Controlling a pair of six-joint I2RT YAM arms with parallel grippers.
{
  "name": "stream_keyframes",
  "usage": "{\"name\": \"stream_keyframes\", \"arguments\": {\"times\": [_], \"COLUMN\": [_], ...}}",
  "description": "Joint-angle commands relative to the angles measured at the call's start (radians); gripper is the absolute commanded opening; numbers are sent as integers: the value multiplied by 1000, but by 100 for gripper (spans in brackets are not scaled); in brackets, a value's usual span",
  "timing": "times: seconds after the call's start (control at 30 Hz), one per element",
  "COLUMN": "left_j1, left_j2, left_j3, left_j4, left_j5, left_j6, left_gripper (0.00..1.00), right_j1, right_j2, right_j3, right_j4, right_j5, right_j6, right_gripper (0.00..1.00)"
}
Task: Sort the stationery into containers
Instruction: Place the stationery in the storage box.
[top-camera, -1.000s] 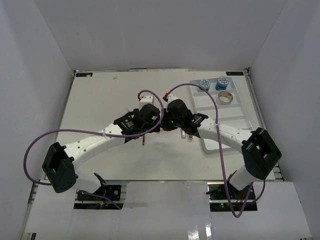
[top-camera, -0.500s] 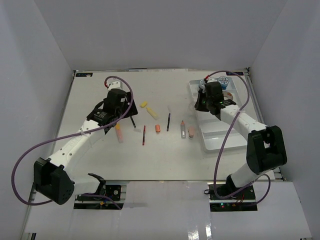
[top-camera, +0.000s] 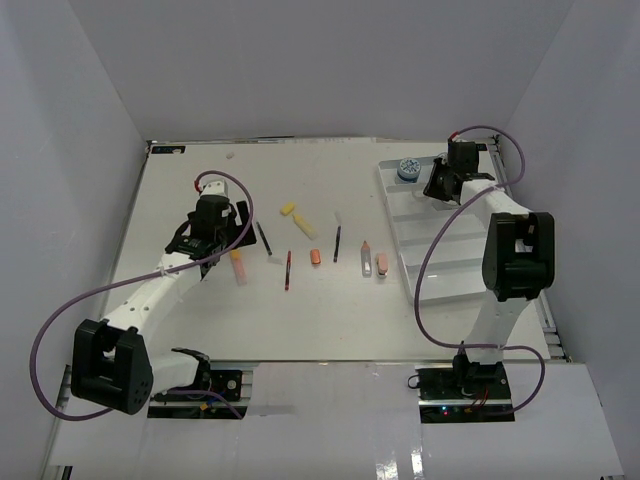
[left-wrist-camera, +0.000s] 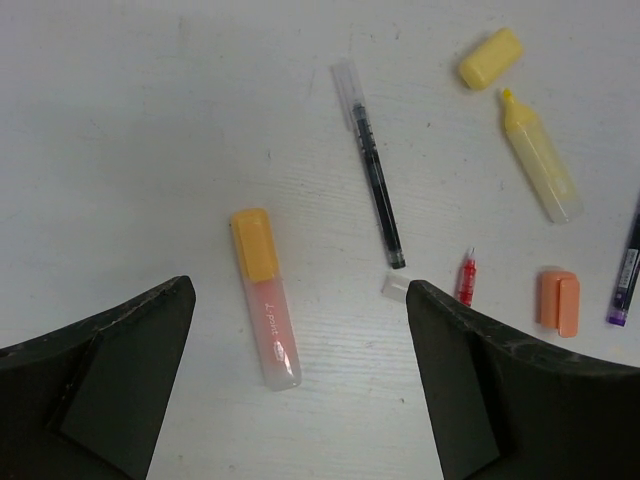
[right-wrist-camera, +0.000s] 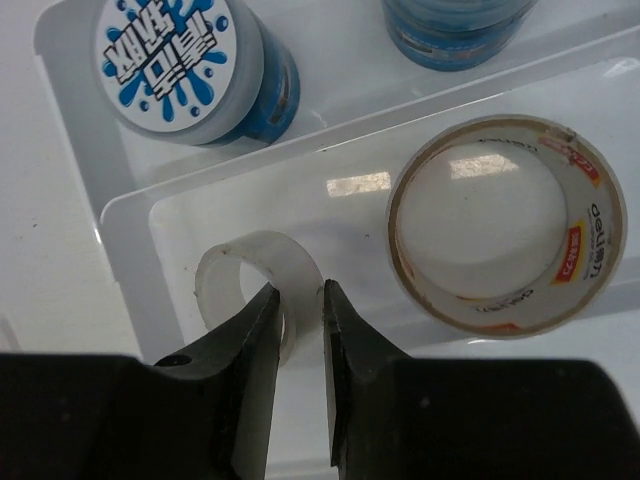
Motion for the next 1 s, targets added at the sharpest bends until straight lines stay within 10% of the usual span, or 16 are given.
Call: {"name": "stream_keyframes", "arguments": {"times": [0.0,0.2,0.6,0.97], "left_j1": [10,10,11,11], "left_j2": [-44,-42,-27,-44], "left_j3": [2,-2,3,2], "left_j4": [70,71,68,67], "left_j5": [-1,-6,13,34], "left_j6": [41,45,41,30], "left_gripper": [98,98,98,98], "right_j1": [-14,-13,-13,77], "right_j2": [58,161,173,-151], "right_j3": [91,161,171,48], "right_j4": [5,-15,-70,-123], "right_j5": [-41,-76,11,129], "right_j6": [-27,-40,-82,-159], "right_gripper": [9,13,53,73]}}
